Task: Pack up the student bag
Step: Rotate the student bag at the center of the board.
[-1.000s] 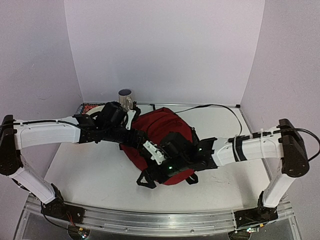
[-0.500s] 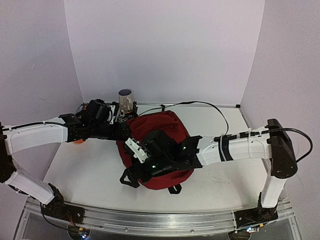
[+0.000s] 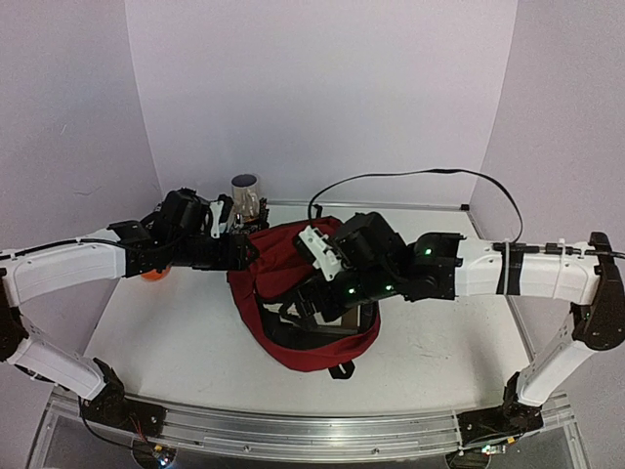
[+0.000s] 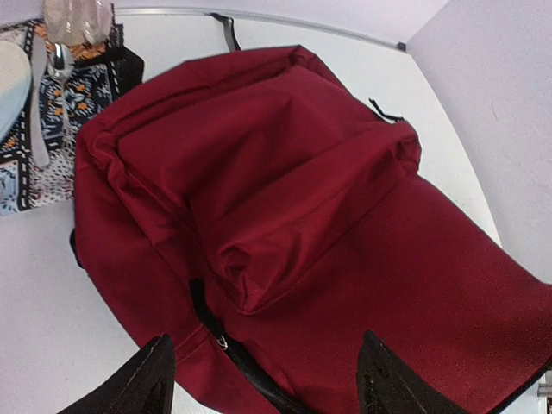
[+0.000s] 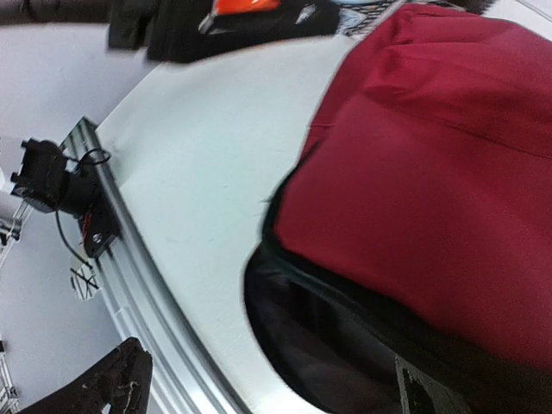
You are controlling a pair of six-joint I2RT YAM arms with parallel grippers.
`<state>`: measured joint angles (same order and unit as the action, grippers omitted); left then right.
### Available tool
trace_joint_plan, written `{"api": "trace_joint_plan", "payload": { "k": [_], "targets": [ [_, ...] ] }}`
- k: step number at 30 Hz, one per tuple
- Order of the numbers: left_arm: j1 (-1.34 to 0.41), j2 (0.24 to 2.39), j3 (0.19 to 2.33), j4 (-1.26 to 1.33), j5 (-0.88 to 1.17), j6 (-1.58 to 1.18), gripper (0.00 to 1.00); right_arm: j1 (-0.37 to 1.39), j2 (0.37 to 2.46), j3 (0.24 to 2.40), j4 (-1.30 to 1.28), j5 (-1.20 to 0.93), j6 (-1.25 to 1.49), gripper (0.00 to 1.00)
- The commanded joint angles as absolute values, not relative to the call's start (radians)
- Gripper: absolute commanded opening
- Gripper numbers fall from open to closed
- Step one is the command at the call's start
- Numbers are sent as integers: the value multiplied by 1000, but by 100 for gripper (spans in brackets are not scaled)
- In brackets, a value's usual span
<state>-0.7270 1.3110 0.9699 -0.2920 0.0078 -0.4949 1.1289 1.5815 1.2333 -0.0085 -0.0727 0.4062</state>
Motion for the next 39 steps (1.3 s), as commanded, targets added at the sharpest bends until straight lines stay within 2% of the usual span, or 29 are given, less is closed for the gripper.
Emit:
{"api": "trace_joint_plan", "payload": {
  "k": [1, 5, 9, 15, 22, 24, 31, 35, 39],
  "targets": [
    [-760, 1373, 997, -242, 115, -467, 72, 1070, 1506, 1221, -67, -133, 356, 98],
    [-802, 1418, 998, -241, 106, -444, 72, 1020, 1446, 1185, -72, -210, 333, 98],
    [-840, 1441, 972, -244, 85, -429, 72, 962, 1374, 1133, -79, -188, 343, 98],
    [-867, 1405, 904, -270, 27, -418, 69, 906, 1271, 1092, -66, -232, 315, 98],
    [-867, 1329, 870, -359, -108, -408, 64, 742, 1295, 1048, -64, -194, 308, 96],
    [-867, 1312, 881, -376, -126, -408, 63, 688, 1335, 1042, -63, -179, 304, 93],
    [-859, 1256, 965, -383, -140, -399, 62, 548, 1485, 1026, 21, -242, 304, 73],
    [-859, 1326, 1072, -383, -114, -373, 66, 509, 1565, 1027, 38, -207, 298, 61],
    [-859, 1417, 1156, -383, -105, -353, 70, 502, 1645, 1040, 50, -189, 266, 55]
  ]
}}
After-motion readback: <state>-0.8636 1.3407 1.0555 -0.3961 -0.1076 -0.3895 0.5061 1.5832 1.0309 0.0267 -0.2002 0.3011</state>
